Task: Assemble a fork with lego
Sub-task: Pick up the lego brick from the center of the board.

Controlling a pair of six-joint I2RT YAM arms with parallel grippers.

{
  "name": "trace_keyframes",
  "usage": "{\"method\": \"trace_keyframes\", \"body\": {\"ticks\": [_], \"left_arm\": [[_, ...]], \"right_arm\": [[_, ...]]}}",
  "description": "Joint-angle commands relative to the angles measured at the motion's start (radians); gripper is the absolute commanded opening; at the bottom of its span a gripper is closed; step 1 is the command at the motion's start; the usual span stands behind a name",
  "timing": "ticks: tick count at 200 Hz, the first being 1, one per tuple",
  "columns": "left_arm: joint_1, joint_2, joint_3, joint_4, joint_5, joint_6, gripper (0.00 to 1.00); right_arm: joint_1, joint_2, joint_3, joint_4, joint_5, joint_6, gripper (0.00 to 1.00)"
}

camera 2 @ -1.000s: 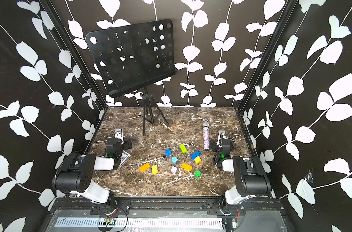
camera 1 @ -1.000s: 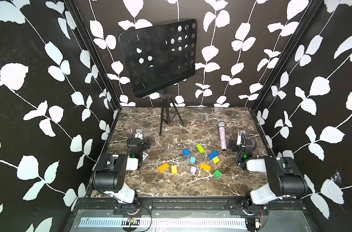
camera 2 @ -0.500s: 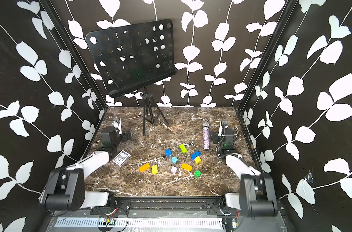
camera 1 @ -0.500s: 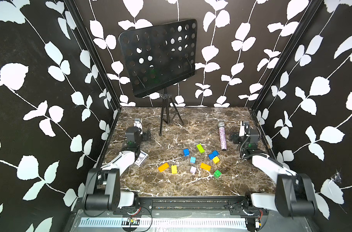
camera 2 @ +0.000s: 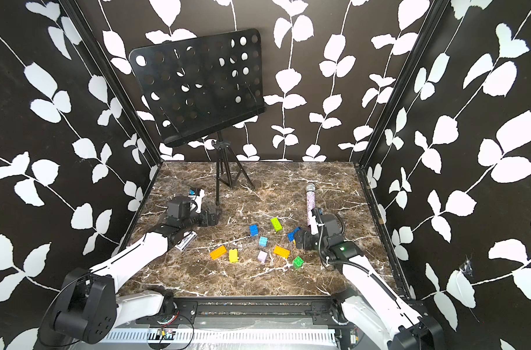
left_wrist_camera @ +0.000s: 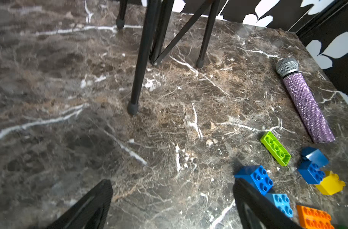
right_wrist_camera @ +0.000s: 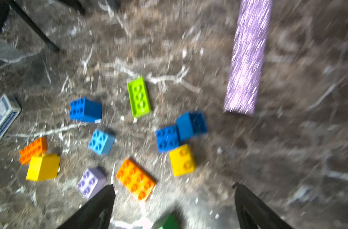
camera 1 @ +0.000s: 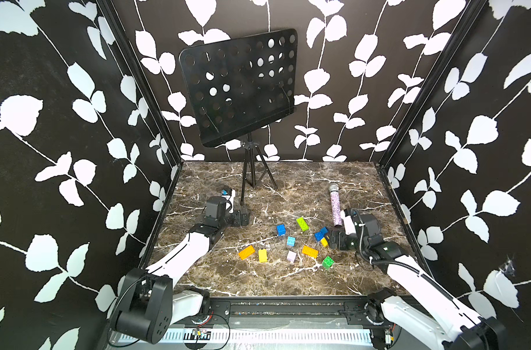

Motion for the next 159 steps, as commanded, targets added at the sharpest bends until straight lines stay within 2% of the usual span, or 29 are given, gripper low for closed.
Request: {"method": "trace_keyframes", "body": {"ticks": [1,38,75,90,112,127,159], "left_arm": [[-0.012,-0.025,-0.025,-0.011,0.042,-0.053,0.97],[-0.018,-0.030,-0.064,0.023,0.067,-0.087,0.97],[-0.024,-0.028,-0.085,0.039,0.090,-0.106,0.97],[-0.026,-0.028,-0.090,0.043,0.094,-0.108,0.97],[-0.027,-0.028,-0.093,0.036,0.096,-0.110,0.97],[-0.028,-0.031,-0.092,0.030,0.101,-0.110,0.97],[-0.028,-0.031,-0.089,0.014,0.110,-0.101,0.97]], "right_arm": [[0.073,0.005,-0.036,-0.085,-0.006,0.124,0.92],[0.225,0.042,-0.048,-0.130,0.094,0.144,0.90],[0.345,0.135,-0.010,-0.162,0.173,0.105,0.76],[0.371,0.186,0.013,-0.181,0.211,0.080,0.72],[0.405,0.250,0.037,-0.166,0.200,0.071,0.64],[0.439,0.278,0.059,-0.186,0.249,0.075,0.59],[0.454,0.261,0.062,-0.231,0.305,0.082,0.49]]}}
